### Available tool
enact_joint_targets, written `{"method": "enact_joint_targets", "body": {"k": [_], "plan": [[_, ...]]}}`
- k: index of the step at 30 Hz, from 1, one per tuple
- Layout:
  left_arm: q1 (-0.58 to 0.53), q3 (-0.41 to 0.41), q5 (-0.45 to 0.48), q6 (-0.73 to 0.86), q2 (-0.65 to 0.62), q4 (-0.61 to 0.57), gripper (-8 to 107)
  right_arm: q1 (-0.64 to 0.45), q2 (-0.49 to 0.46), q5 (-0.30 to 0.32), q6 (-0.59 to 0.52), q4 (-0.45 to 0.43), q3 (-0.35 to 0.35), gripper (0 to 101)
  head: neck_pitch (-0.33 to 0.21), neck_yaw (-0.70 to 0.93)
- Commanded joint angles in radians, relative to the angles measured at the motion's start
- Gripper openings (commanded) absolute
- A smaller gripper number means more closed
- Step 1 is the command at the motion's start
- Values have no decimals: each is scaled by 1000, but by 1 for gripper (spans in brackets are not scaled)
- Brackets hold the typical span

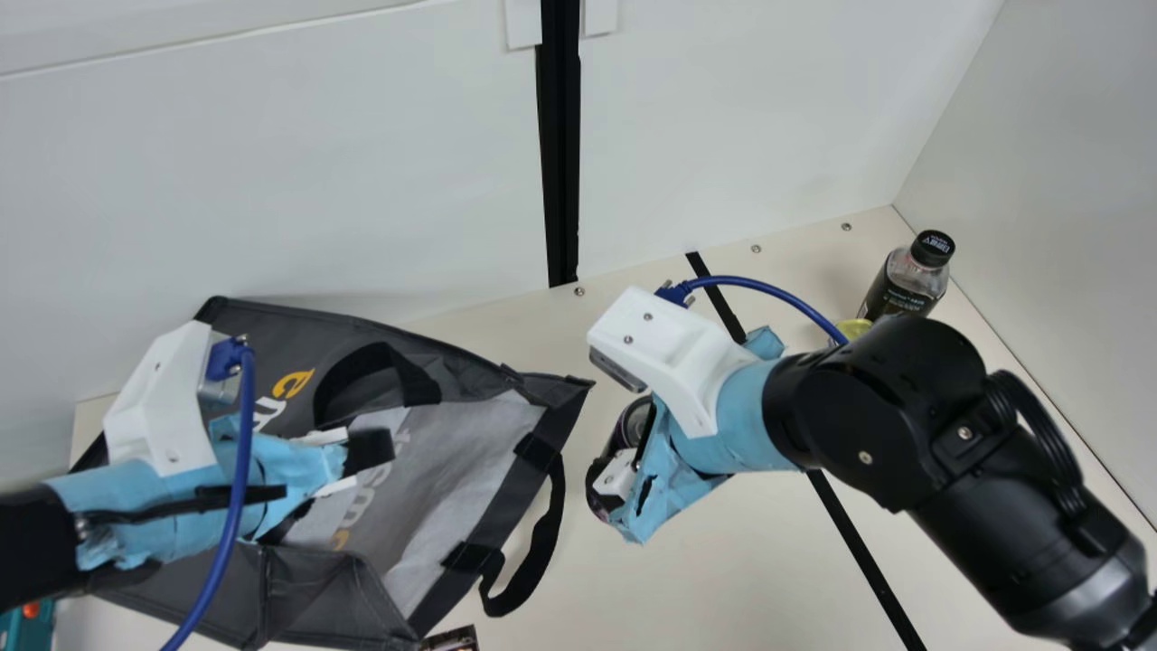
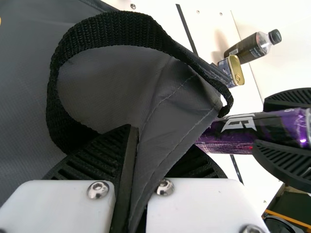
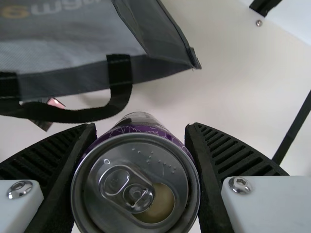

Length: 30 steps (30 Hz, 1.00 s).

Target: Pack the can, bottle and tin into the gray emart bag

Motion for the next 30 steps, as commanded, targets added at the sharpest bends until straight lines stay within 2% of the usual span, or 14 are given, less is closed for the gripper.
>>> {"method": "enact_joint_targets", "body": {"k": [1, 12, 30], "plan": [[0, 0, 0, 0, 0, 0, 10, -1, -6, -15, -1, 15, 3, 0, -23, -1], [0, 0, 0, 0, 0, 0, 10, -11, -47, -92, -33, 91, 21, 0, -23, -1], [0, 0, 0, 0, 0, 0, 10, 12, -72, -253, -120, 194, 83, 0, -23, -1]]}}
